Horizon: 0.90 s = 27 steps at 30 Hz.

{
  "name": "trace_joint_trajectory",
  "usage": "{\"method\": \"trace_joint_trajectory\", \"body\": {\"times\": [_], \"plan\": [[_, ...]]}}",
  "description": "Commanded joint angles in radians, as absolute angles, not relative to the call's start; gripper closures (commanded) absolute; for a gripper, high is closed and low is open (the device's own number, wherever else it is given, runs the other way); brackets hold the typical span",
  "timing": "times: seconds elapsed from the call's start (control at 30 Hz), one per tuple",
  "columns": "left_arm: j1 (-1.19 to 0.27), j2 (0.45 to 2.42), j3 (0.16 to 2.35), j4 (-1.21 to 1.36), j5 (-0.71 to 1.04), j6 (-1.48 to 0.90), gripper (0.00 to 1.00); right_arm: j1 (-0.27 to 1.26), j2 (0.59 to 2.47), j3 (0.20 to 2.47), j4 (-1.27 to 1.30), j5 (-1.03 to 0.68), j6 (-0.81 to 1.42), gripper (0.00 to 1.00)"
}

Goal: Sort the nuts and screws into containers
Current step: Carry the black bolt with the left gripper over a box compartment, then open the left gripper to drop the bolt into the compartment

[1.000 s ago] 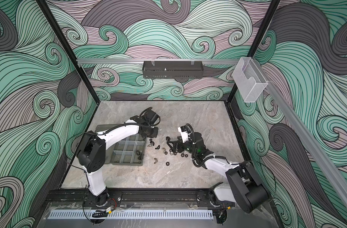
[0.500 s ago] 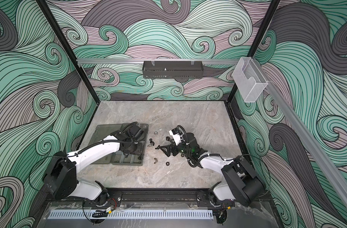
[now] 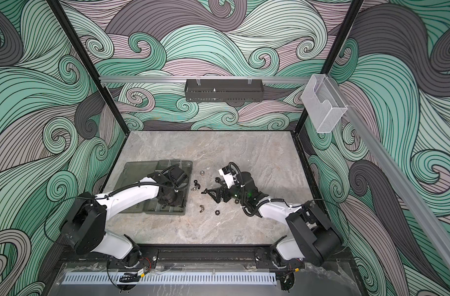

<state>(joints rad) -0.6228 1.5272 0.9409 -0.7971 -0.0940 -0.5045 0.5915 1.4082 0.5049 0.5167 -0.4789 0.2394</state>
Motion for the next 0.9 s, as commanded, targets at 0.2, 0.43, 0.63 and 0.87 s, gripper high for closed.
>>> {"method": "trace_joint_trajectory", "body": {"times": [0.2,0.43,0.63,0.87], "plan": [[-0.617,1.612,0.984,-0.769,-0.143,-0.512,0.84,0.598,1.418,0.534,0.507,-0.484,0.216,0.01],[-0.617,1.483,0.957,-0.751,-0.154,-0.497,0.7,0.597,1.417,0.536,0.508,-0.488,0.221,0.01],[-0.62,1.43,0.978,-0.766,-0.148,-0.477,0.69,0.595,1.398,0.52,0.506,-0.469,0.215,0.01],[-0.624,1.369,0.971,-0.665,-0.071,-0.419,0.69,0.588,1.355,0.507,0.485,-0.435,0.206,0.01]]}}
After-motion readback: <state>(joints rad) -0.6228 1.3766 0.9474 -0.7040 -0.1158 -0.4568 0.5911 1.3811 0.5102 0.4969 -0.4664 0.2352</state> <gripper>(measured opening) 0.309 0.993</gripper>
